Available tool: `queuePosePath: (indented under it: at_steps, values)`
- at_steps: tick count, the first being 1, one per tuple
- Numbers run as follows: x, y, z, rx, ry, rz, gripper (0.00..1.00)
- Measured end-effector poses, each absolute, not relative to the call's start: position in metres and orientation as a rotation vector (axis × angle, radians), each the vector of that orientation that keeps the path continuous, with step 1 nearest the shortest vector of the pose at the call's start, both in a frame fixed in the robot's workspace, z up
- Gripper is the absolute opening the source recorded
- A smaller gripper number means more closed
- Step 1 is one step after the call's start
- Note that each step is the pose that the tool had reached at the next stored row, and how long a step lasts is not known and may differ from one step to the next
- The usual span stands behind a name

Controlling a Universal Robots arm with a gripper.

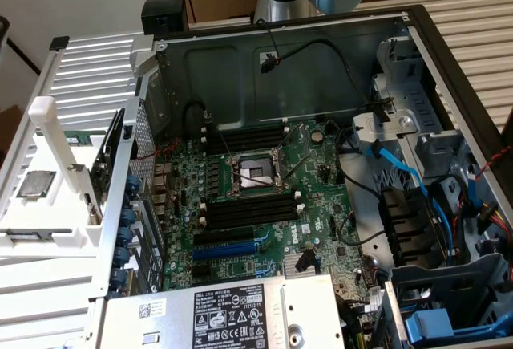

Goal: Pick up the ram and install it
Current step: 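Pick up the ram and move it above insertion slot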

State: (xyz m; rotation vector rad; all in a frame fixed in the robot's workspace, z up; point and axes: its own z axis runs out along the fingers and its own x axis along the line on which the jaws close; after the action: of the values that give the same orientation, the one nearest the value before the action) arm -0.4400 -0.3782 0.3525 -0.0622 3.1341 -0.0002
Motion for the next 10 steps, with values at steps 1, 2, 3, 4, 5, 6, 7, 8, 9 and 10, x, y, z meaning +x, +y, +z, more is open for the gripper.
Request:
queuePosePath:
  at_steps: [1, 2, 3, 4, 5, 6, 7, 8, 9, 10]
  values:
    - [-0.4400, -0.3782, 0.3524, -0.090, 3.133, 0.000, 0.10]
    - [-0.4400, -0.3782, 0.3522, -0.121, 3.132, 0.000, 0.10]
    - [-0.4400, -0.3782, 0.3521, -0.149, 3.131, 0.000, 0.10]
    - [-0.4400, -0.3782, 0.3519, -0.177, 3.130, 0.000, 0.10]
    - [-0.4400, -0.3782, 0.3518, -0.205, 3.128, 0.000, 0.10]
    - [-0.4400, -0.3782, 0.3518, -0.235, 3.126, 0.000, 0.10]
    - [-0.4400, -0.3782, 0.3517, -0.263, 3.124, 0.000, 0.10]
    - [-0.4400, -0.3782, 0.3516, -0.291, 3.121, 0.001, 0.10]
    - [-0.4400, -0.3782, 0.3515, -0.320, 3.118, 0.001, 0.10]
    - [-0.4400, -0.3782, 0.3514, -0.349, 3.115, 0.001, 0.10]
